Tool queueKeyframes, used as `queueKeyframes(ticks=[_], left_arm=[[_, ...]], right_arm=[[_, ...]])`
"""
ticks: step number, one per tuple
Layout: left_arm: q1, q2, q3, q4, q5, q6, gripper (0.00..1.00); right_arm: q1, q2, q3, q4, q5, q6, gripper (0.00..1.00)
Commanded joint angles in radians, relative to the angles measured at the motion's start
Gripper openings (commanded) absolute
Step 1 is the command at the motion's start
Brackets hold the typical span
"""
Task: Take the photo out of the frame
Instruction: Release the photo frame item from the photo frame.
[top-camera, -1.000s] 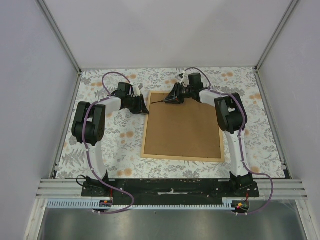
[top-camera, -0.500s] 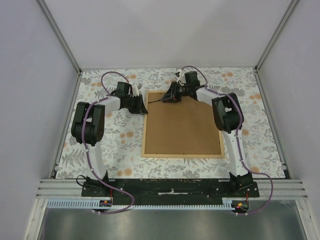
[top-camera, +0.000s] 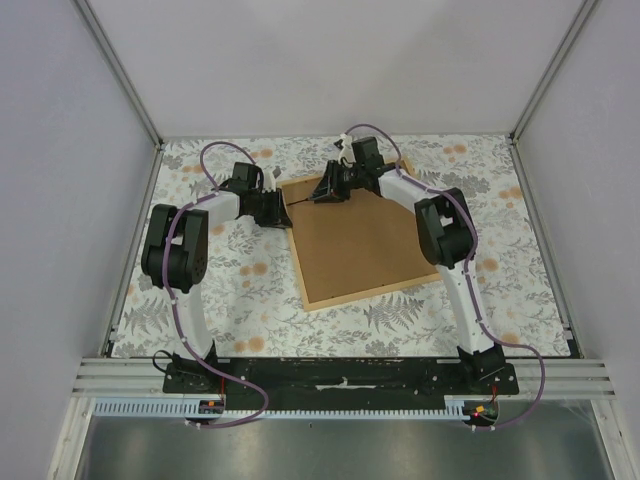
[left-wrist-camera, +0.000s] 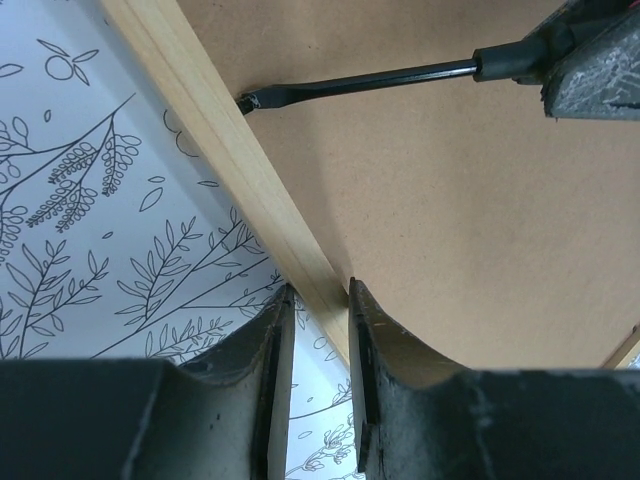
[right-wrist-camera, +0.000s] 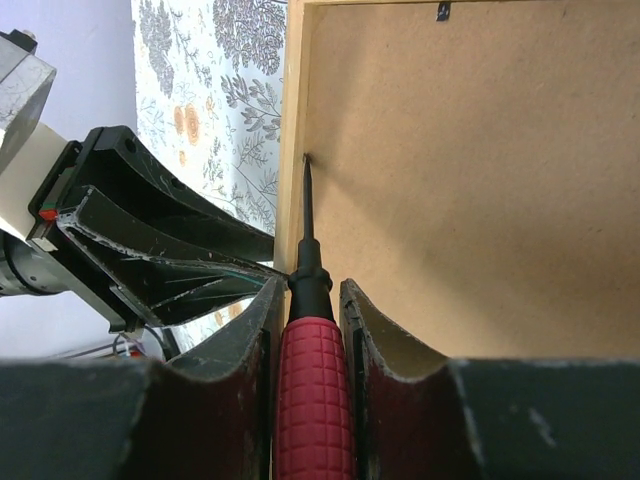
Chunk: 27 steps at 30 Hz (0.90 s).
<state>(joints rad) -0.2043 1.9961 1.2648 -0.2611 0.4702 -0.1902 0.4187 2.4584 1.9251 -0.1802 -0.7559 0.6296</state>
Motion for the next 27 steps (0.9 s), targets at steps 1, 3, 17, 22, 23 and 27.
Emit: queueKeyframes(ticks=[1, 3, 17, 22, 23, 27], left_arm=[[-0.038, 0.03, -0.005, -0.03, -0.004, 0.021, 0.31], [-0.038, 0.03, -0.007, -0.03, -0.008, 0.021, 0.31], [0.043, -0.022, 0.091, -0.09, -0.042, 0.052, 0.36], [0.059, 0.003, 0.215, -0.165, -0.042, 0.08, 0.45], [0.057, 0.013, 0.235, -0.174, -0.038, 0.078, 0.47], [0.057, 0.09, 0.35, -0.237, -0.076, 0.038, 0.49]], right_arm=[[0.13, -0.012, 0.044, -0.146, 0.084, -0.108, 0.0], [0.149, -0.035, 0.064, -0.188, 0.131, -0.145, 0.0], [0.079, -0.301, 0.01, -0.288, 0.256, -0.28, 0.0], [-0.084, -0.427, -0.156, -0.259, 0.101, -0.344, 0.0], [-0.11, -0.464, -0.208, -0.248, 0.099, -0.372, 0.0], [-0.205, -0.552, -0.418, -0.165, 0.092, -0.439, 0.0]])
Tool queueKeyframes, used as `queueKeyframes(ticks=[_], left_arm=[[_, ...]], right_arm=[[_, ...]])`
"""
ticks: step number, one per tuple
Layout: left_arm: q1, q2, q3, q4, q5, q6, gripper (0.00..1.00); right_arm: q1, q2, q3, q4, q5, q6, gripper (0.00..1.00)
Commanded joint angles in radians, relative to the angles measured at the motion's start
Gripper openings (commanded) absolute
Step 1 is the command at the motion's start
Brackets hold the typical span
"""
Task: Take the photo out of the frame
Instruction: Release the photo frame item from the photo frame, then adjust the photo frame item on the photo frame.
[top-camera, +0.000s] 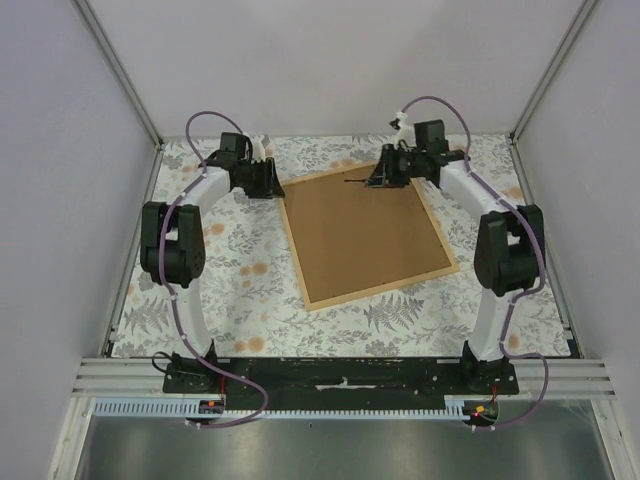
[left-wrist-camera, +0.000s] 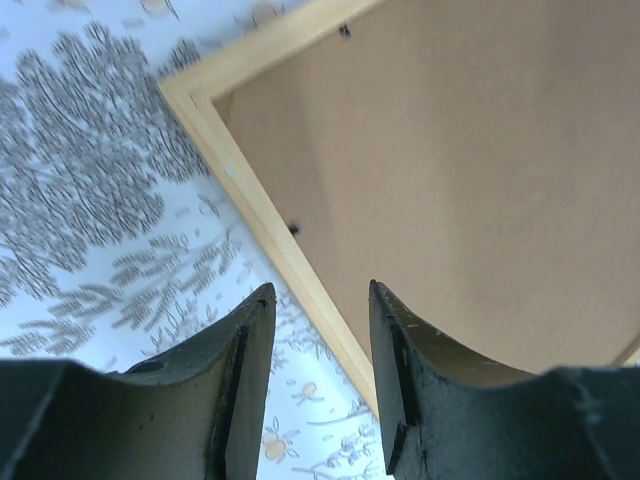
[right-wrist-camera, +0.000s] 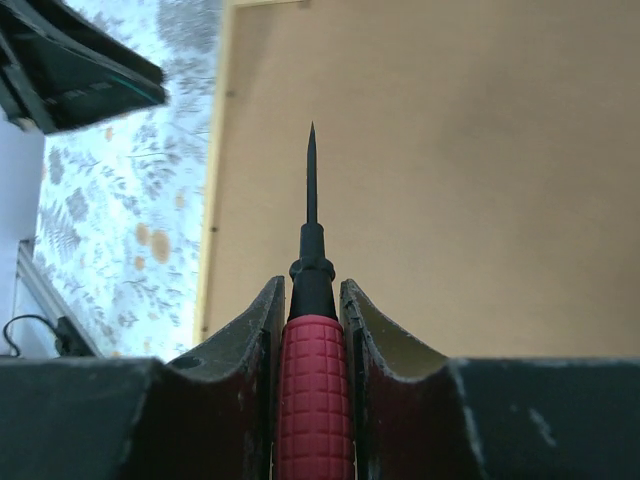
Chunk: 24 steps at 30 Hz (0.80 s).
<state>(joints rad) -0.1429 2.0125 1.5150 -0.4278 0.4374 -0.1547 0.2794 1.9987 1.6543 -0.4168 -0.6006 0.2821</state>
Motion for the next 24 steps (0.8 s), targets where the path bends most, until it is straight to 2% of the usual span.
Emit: queueKeyframes(ticks=[1, 8, 17, 24], left_arm=[[-0.004, 0.093, 0.118, -0.078, -0.055, -0.005, 0.49], [-0.056, 0.16, 0.211, -0.161, -0.215, -0.019, 0.52], [-0.119, 0.153, 0.205, -0.177, -0.328, -0.032, 0.56], [-0.118, 0.186, 0.269, -0.187, -0.39, -0.031, 0.56]], right_arm=[[-0.091, -0.101, -0.187, 0.085, -0.073, -0.101, 0.0], [-0.189, -0.149, -0.358, 0.183, -0.125, -0.081, 0.0], [-0.264, -0.147, -0.399, 0.214, -0.126, -0.061, 0.0], [-0.272, -0.147, -0.418, 0.236, -0.151, -0.049, 0.0]])
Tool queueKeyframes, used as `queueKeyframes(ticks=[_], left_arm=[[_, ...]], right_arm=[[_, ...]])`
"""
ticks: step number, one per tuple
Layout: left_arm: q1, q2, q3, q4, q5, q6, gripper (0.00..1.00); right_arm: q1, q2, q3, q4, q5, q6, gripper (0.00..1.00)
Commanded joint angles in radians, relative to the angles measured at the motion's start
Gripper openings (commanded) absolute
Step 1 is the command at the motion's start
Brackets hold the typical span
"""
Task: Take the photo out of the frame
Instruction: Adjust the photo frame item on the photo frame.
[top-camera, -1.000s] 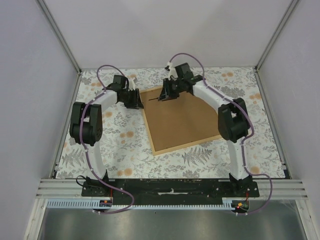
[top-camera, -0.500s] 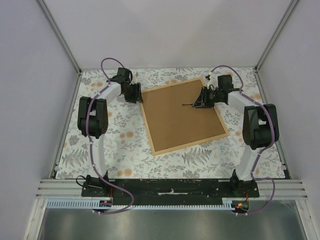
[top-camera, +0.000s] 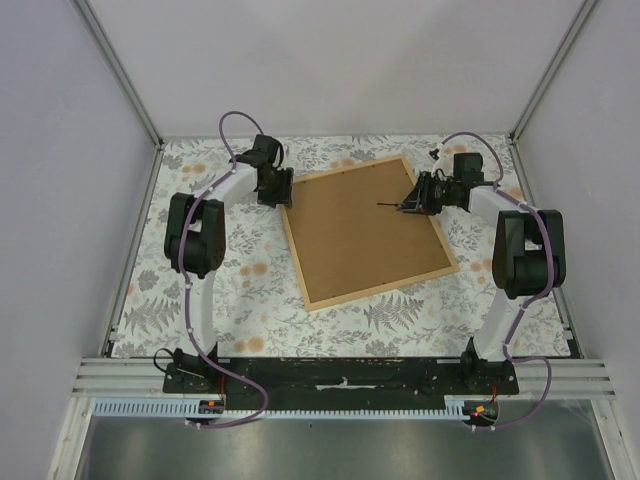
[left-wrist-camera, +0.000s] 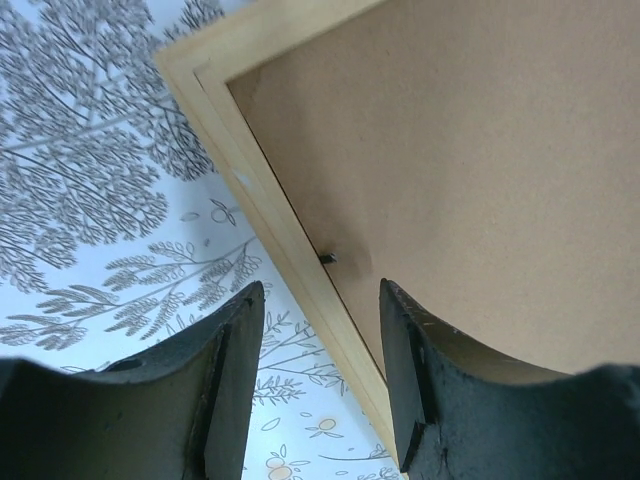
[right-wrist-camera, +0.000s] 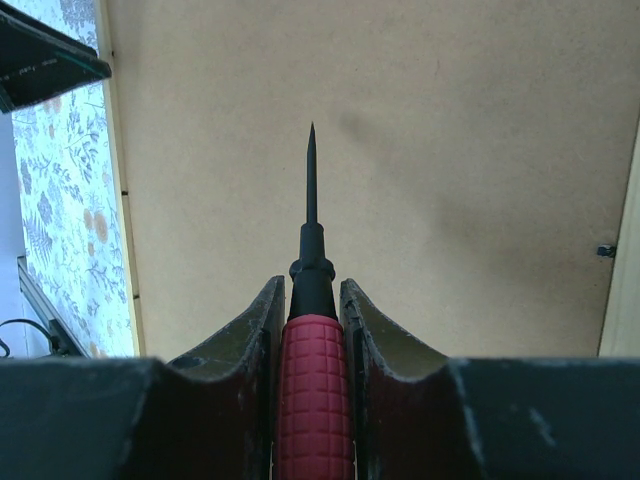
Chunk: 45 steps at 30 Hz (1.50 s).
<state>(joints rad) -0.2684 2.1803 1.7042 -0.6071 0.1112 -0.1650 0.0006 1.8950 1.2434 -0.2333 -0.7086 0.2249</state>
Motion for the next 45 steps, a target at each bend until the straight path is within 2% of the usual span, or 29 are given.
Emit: queueKeyframes(ticks=[1, 11, 16, 30, 36, 45], left_arm=[[0.006, 0.027, 0.087, -0.013, -0.067, -0.021, 0.56], [0.003, 0.067, 0.104, -0.023, -0.039, -0.028, 0.55], [-0.003, 0.058, 0.091, -0.023, -0.041, -0.031, 0.51], [-0.005, 0.096, 0.146, -0.037, -0.077, -0.024, 0.27], [-0.005, 0.049, 0.112, -0.013, -0.045, -0.03, 0.02], [0.024, -0.043, -0.024, 0.118, 0.162, -0.059, 0.02]], right_arm=[[0.007, -0.043, -0.009, 0.054, -0.045, 0.01, 0.0], [0.006, -0.043, -0.012, 0.071, -0.054, 0.017, 0.0], [0.007, -0.045, -0.012, 0.074, -0.055, 0.024, 0.0], [0.007, -0.048, -0.024, 0.088, -0.069, 0.028, 0.0], [0.006, -0.039, -0.027, 0.089, -0.058, 0.025, 0.0], [-0.04, -0.022, -0.03, 0.091, -0.061, 0.04, 0.0]])
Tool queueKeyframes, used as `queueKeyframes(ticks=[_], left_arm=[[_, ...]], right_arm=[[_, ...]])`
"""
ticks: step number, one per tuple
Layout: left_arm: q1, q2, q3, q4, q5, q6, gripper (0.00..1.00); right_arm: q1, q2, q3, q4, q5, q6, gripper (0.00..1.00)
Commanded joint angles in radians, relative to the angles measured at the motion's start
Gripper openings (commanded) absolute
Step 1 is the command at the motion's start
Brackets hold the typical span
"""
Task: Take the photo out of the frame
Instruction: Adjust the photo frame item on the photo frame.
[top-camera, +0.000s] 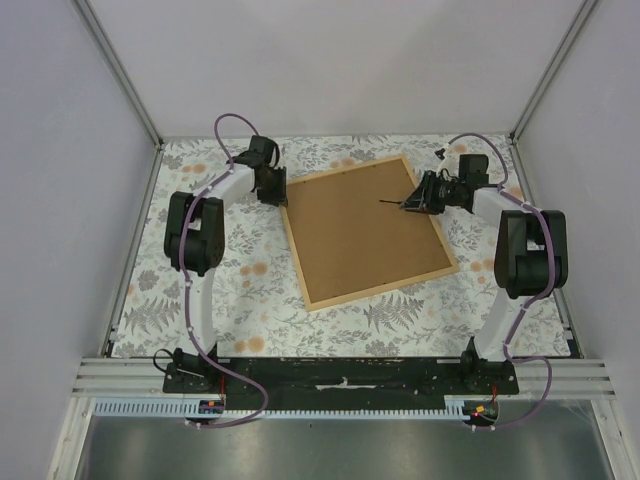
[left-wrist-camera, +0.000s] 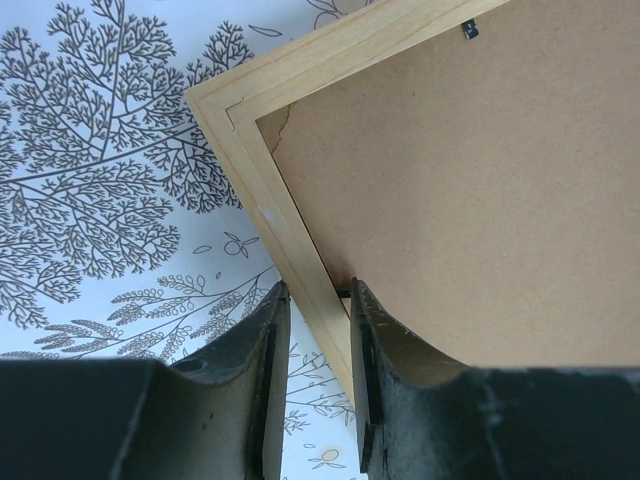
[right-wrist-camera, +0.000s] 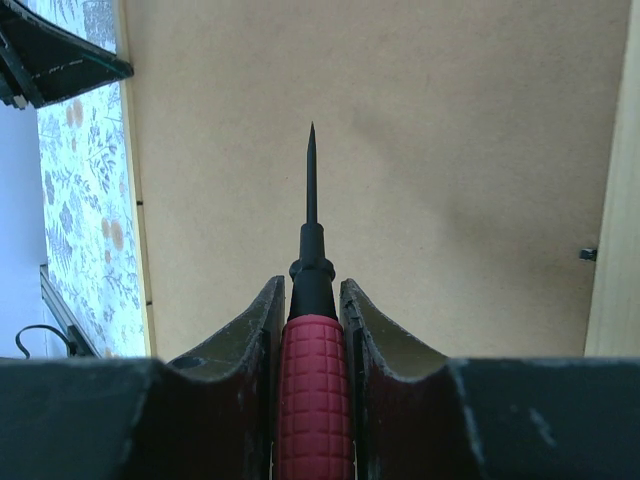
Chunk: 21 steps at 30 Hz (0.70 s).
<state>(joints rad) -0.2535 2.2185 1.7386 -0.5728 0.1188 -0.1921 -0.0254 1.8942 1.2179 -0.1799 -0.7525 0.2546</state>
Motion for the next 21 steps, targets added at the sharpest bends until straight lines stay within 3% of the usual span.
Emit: queueKeyframes(ticks=[1, 8, 21], left_arm=[[0.016, -0.091, -0.074, 0.1, 0.18, -0.036, 0.02], [0.072, -0.14, -0.169, 0.201, 0.33, -0.076, 0.02], [0.099, -0.174, -0.251, 0.3, 0.414, -0.122, 0.02]], right_arm=[[-0.018, -0.02, -0.004, 0.037, -0.021, 0.014, 0.0], [-0.028, -0.014, -0.008, 0.043, -0.031, 0.028, 0.0], [-0.048, -0.009, -0.014, 0.051, -0.045, 0.046, 0.0]])
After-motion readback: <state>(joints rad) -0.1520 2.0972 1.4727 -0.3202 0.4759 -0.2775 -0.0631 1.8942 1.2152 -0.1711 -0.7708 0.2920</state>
